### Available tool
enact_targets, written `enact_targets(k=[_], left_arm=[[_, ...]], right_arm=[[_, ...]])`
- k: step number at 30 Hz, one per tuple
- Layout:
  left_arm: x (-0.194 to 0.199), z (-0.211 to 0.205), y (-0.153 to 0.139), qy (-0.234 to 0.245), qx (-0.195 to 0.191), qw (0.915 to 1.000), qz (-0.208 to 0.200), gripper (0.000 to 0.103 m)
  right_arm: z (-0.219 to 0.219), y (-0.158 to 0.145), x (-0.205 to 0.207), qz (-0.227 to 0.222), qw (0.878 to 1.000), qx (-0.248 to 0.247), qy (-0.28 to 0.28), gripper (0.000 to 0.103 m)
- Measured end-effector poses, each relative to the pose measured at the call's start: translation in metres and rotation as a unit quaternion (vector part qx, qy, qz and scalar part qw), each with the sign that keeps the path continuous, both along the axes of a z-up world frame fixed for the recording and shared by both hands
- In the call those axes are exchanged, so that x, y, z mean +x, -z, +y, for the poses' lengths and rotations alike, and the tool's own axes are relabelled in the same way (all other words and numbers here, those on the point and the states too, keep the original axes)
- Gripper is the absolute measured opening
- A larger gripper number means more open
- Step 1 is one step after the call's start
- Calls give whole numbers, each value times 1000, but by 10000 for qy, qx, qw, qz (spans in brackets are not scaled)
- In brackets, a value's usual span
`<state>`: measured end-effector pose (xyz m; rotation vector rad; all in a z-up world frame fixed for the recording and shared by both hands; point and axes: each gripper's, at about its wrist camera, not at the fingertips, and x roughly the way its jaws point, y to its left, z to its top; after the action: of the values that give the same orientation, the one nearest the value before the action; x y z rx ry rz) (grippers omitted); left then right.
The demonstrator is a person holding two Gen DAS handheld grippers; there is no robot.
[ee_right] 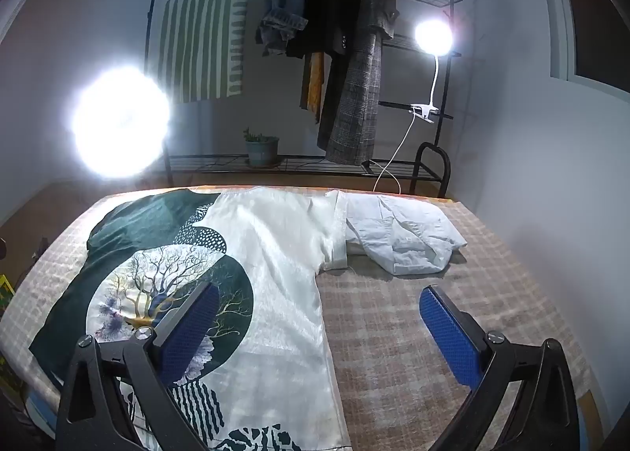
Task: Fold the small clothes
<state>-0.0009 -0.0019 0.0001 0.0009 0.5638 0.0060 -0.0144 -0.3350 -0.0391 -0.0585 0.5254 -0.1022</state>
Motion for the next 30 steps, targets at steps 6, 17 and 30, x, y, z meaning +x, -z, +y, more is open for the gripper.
enact_targets(k=[6, 17, 30], left_arm=[[0, -1, 3, -50, -48, 10000, 23, 103], [3, 6, 4, -55, -28, 10000, -21, 103], [-9, 3, 5, 31, 58, 10000, 34, 103]], right_arm=[[0, -1, 0, -12, 10000, 36, -1, 103], [-2, 2, -1, -25, 10000, 71, -21, 103], [2, -4, -3, -21, 10000, 78, -47, 103]])
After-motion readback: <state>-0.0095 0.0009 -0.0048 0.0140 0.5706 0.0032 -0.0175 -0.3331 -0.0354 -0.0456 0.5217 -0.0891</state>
